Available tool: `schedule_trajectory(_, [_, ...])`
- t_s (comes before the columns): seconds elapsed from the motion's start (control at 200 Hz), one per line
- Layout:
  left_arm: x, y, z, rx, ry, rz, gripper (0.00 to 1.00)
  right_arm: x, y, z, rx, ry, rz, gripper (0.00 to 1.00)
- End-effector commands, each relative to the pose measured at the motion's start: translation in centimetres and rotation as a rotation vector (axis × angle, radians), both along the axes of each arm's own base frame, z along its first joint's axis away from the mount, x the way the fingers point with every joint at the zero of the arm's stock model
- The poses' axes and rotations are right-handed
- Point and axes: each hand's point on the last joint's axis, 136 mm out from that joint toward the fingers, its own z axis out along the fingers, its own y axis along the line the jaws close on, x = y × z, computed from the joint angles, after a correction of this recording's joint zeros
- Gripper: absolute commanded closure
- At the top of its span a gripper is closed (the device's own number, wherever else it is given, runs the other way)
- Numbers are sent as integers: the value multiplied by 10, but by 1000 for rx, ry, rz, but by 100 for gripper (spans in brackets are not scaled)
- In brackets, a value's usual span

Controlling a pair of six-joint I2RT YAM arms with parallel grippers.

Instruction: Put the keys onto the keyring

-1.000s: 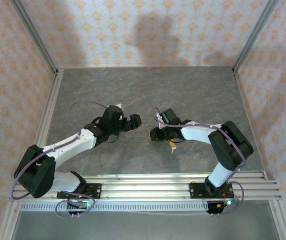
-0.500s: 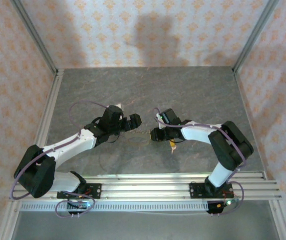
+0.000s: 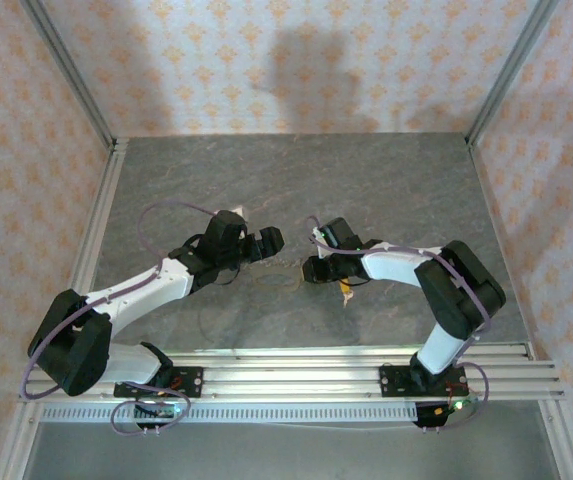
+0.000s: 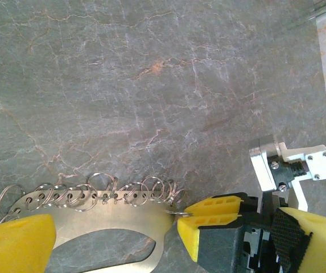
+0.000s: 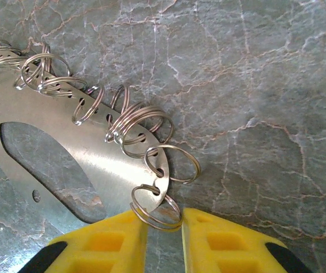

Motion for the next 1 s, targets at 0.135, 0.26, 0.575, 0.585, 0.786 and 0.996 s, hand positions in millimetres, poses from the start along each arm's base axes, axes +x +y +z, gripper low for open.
schedule_trajectory(0.135, [3, -2, -6, 1, -5, 5, 1, 5, 6, 8, 9, -27, 20, 76])
schedule_trajectory(0.26, [3, -3, -8, -2, -2, 3, 1, 7, 7, 10, 7, -37, 21, 75])
schedule_trajectory(0.575, [4, -4, -8, -4, -2, 1, 1, 9, 8, 10, 2, -37, 26, 75])
schedule_trajectory(0.585, [4, -4, -8, -3, -2, 2, 1, 10, 8, 10, 2, -38, 25, 75])
schedule_trajectory(0.786, [5, -5, -9, -5, 0, 0, 1, 10, 7, 8, -3, -39, 25, 75])
schedule_trajectory(0.996, [5, -6, -9, -9, 0, 0, 1, 11, 9, 8, -1, -39, 28, 77])
